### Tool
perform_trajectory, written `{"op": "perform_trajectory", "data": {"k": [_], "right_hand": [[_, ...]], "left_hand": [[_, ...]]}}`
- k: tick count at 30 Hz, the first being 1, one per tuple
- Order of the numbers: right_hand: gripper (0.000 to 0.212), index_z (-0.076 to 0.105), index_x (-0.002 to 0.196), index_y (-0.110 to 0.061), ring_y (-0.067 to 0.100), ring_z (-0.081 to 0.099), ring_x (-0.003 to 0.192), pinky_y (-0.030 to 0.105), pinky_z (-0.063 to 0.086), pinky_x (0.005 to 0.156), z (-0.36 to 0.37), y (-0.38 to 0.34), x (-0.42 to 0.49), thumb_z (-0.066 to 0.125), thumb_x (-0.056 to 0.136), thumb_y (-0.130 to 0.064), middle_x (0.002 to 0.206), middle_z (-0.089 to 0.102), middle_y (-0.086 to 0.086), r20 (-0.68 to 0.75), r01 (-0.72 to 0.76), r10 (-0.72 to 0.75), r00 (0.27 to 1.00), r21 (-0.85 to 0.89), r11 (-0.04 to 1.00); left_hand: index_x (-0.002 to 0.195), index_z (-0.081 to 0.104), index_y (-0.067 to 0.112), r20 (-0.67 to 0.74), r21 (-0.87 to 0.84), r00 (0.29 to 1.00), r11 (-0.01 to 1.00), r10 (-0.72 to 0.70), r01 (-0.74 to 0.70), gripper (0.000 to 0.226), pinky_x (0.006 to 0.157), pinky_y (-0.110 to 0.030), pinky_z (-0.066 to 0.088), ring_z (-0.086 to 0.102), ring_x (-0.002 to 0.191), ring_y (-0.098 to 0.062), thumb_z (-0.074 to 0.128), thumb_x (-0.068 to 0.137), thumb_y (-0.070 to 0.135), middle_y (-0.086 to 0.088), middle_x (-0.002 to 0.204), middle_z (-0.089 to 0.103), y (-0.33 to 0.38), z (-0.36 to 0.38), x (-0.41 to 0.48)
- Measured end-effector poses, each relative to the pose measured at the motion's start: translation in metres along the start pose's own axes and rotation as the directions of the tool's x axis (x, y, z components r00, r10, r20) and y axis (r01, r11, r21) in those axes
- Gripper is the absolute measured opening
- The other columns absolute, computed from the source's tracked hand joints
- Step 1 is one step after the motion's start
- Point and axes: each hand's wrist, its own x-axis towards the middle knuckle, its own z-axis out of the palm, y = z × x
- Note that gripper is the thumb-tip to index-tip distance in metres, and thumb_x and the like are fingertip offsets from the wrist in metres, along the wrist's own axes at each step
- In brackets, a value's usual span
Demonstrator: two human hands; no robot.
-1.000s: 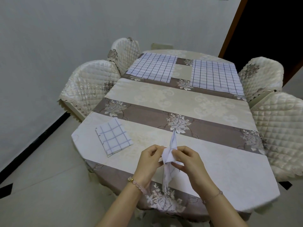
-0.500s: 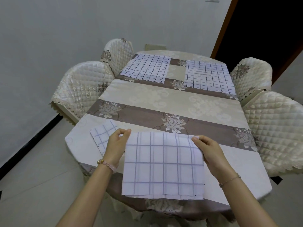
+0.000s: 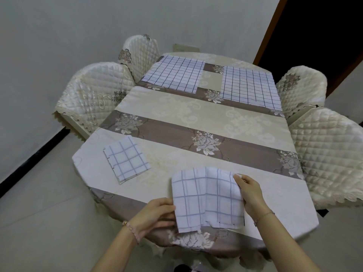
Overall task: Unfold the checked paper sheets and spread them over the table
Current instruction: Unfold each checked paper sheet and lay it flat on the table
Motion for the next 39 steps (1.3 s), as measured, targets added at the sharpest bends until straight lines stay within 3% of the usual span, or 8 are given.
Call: {"op": "perform_trajectory", "data": {"k": [5,9,14,17,20,25,34,39], "right_hand": [[0.035,0.052,0.125,-0.010,0.031,0.050,0.120,0.039,0.042,0.097,-0.003,0.010,0.000,0.055,0.093,-0.023,0.127,0.053,0.007,-0.013,-0.010,0.008,1.000,-0.185,0.983],[0.047,0.045,0.136,-0.011,0.031,0.047,0.124,0.042,0.040,0.102,-0.006,0.005,-0.026,0.058,0.091,-0.018,0.137,0.048,0.012,-0.009,0.226,-0.280,0.960,-0.566,0.793],[0.028,0.058,0.113,-0.034,0.002,0.057,0.106,0.015,0.044,0.086,0.027,-0.010,-0.095,0.063,0.088,-0.025,0.115,0.059,-0.017,0.409,0.414,-0.256,0.876,-0.362,0.835],[0.031,0.060,0.109,-0.042,-0.005,0.056,0.105,0.010,0.046,0.086,0.050,-0.015,-0.116,0.069,0.083,-0.029,0.111,0.060,-0.024,0.510,0.488,-0.298,0.807,-0.292,0.823],[0.032,0.063,0.110,-0.038,0.002,0.060,0.103,0.017,0.051,0.086,0.061,-0.015,-0.123,0.071,0.081,-0.026,0.113,0.062,-0.020,0.478,0.436,-0.306,0.824,-0.188,0.880],[0.028,0.066,0.106,-0.037,0.004,0.065,0.096,0.022,0.054,0.083,0.063,-0.016,-0.125,0.071,0.083,-0.021,0.112,0.066,-0.016,0.409,0.337,-0.277,0.870,-0.081,0.938],[0.029,0.063,0.115,-0.035,-0.002,0.062,0.107,0.028,0.049,0.099,0.065,-0.014,-0.130,0.065,0.086,-0.028,0.120,0.066,-0.012,0.452,0.245,-0.194,0.870,-0.055,0.968],[0.023,0.069,0.107,-0.026,0.005,0.067,0.101,0.036,0.053,0.094,0.068,-0.014,-0.127,0.069,0.085,-0.024,0.107,0.072,-0.008,0.435,0.211,-0.171,0.884,-0.044,0.977]], "left_hand": [[0.105,0.065,0.005,-0.069,-0.001,0.997,1.000,0.027,-0.027,0.017,0.073,-0.028,0.057,0.071,0.091,-0.016,0.057,0.090,0.009,-0.006,0.096,0.075,-0.006,0.019,0.003],[0.090,0.061,-0.002,-0.239,-0.043,0.965,0.991,0.110,-0.124,0.009,0.066,-0.029,0.059,0.072,0.079,-0.020,0.057,0.090,0.006,-0.011,0.083,0.073,-0.005,0.029,0.004],[0.084,0.057,-0.007,-0.297,-0.025,0.921,0.962,0.253,-0.272,0.022,0.074,-0.042,0.046,0.053,0.076,-0.030,0.065,0.085,0.013,-0.018,0.081,0.054,0.011,0.037,-0.004],[0.090,0.057,-0.009,-0.292,-0.020,0.898,0.937,0.329,-0.349,0.032,0.069,-0.040,0.044,0.052,0.075,-0.026,0.067,0.084,0.021,-0.015,0.079,0.055,0.020,0.045,-0.010],[0.101,0.063,-0.005,-0.234,-0.124,0.908,0.916,0.348,-0.382,0.022,0.071,-0.030,0.055,0.067,0.081,-0.024,0.061,0.089,0.014,-0.012,0.087,0.070,0.026,0.049,-0.017],[0.116,0.062,0.004,-0.109,-0.205,0.922,0.899,0.372,-0.387,0.029,0.093,-0.035,0.053,0.066,0.105,-0.028,0.057,0.088,0.001,-0.017,0.111,0.069,0.026,0.046,-0.031],[0.112,0.063,0.012,-0.166,-0.102,0.886,0.886,0.433,-0.453,0.036,0.083,-0.027,0.056,0.069,0.098,-0.021,0.064,0.081,-0.005,-0.008,0.102,0.074,0.024,0.044,-0.035],[0.114,0.064,0.015,-0.191,0.101,0.842,0.863,0.505,-0.495,0.037,0.074,-0.019,0.053,0.070,0.091,-0.014,0.063,0.082,-0.004,-0.003,0.098,0.074,0.023,0.044,-0.036]]}}
